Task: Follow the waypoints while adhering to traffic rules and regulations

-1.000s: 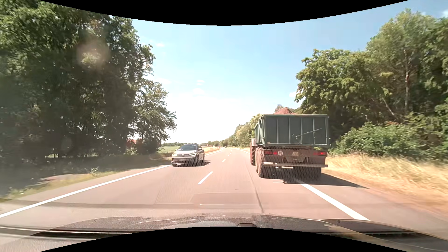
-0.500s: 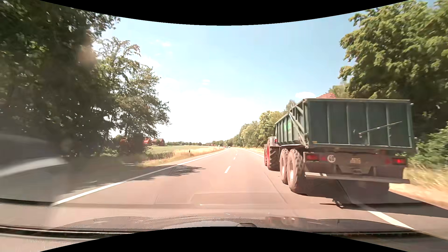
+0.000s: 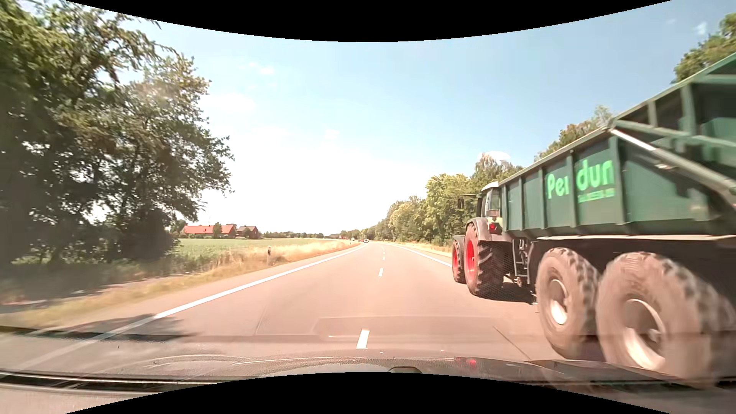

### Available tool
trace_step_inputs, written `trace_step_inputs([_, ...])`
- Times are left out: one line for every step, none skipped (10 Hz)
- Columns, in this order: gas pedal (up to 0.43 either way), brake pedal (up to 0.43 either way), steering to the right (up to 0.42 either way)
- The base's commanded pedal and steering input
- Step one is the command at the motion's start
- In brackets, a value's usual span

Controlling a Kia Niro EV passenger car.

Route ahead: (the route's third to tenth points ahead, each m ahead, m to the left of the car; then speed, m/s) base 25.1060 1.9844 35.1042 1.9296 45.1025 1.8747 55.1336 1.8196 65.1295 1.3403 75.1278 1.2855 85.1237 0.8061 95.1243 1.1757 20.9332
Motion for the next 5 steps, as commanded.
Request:
trace_step_inputs([1.0,0.0,0.006])
trace_step_inputs([1.0,0.0,0.005])
trace_step_inputs([1.0,0.0,0.006])
trace_step_inputs([1.0,0.0,0.006])
trace_step_inputs([1.0,0.0,0.006])
